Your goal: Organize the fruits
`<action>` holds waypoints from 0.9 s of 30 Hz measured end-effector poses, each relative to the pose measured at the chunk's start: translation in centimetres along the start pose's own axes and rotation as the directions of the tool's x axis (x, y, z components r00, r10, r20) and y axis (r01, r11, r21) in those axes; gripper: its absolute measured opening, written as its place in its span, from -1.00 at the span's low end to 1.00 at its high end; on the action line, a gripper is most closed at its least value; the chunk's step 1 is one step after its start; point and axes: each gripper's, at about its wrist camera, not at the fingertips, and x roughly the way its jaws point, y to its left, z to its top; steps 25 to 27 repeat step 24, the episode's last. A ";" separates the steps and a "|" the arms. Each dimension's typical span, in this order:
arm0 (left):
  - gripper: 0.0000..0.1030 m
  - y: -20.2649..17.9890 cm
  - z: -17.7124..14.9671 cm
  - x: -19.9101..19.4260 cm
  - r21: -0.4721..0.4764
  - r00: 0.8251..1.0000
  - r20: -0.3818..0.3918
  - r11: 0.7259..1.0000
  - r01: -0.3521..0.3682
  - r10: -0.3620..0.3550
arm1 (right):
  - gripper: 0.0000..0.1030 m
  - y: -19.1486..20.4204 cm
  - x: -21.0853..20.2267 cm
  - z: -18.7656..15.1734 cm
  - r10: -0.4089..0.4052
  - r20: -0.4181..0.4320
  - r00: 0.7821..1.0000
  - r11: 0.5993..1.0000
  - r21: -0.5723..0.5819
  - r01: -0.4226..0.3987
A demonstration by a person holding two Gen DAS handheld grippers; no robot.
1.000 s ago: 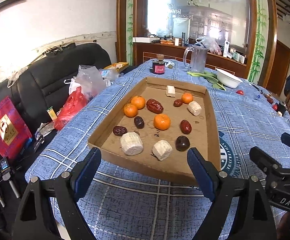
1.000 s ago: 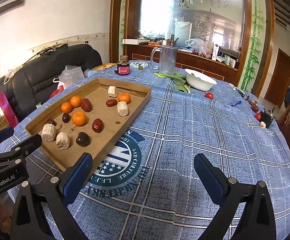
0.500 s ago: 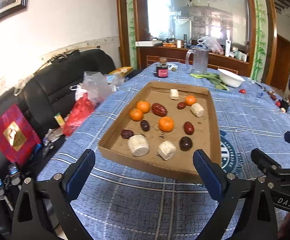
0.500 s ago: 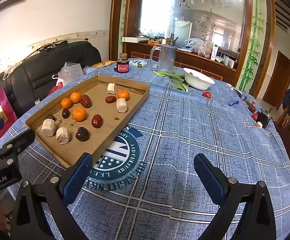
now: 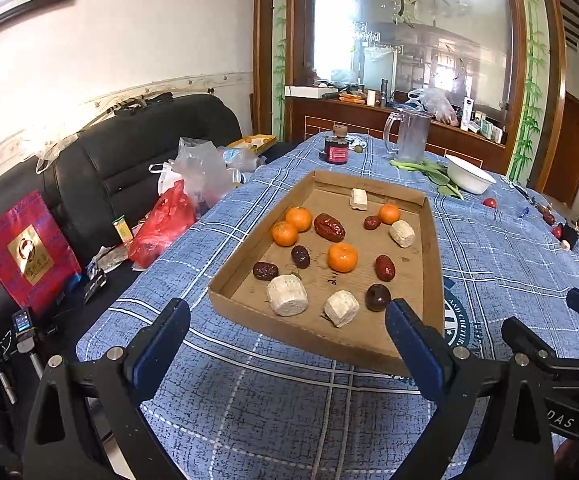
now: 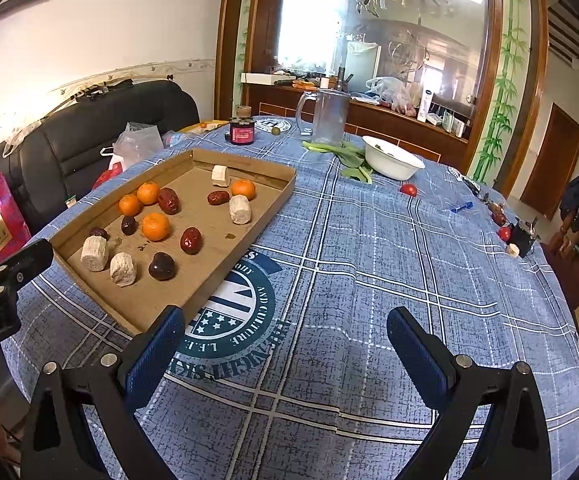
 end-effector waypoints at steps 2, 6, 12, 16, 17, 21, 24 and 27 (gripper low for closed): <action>0.90 -0.2 -0.1 0.0 0.012 1.000 0.002 1.000 -0.004 0.004 | 0.99 0.0 0.0 0.0 0.000 0.002 1.000 1.000 -0.003 0.000; 0.90 -0.6 -0.2 0.1 0.035 1.000 -0.008 0.999 0.010 -0.010 | 0.99 -0.1 -0.1 0.0 -0.002 0.003 1.000 1.000 -0.001 0.002; 0.90 -1.3 -0.4 0.1 0.053 0.999 -0.006 0.998 0.033 -0.032 | 0.99 -0.5 -0.1 0.0 -0.003 -0.001 1.000 1.000 0.009 0.003; 0.90 -1.8 -0.4 0.1 0.065 0.999 -0.005 0.997 0.032 -0.031 | 0.99 -0.9 -0.1 -0.1 -0.004 -0.005 1.000 1.000 0.017 0.004; 0.90 -1.8 -0.4 0.2 0.064 0.999 -0.007 0.997 0.032 -0.031 | 0.99 -1.0 -0.1 -0.1 -0.005 -0.006 1.000 1.000 0.019 0.005; 0.90 -1.7 -0.3 0.2 0.059 0.999 -0.019 0.998 0.029 -0.028 | 0.99 -1.2 0.0 -0.2 -0.006 -0.010 1.000 1.000 0.024 0.006; 0.90 -1.6 -0.2 0.2 0.058 1.000 -0.016 0.998 0.014 -0.014 | 0.99 -1.3 0.1 -0.2 -0.007 -0.014 1.000 1.000 0.026 0.008; 0.90 -1.6 -0.2 0.2 0.058 1.000 -0.016 0.998 0.014 -0.014 | 0.99 -1.3 0.1 -0.2 -0.007 -0.014 1.000 1.000 0.026 0.008</action>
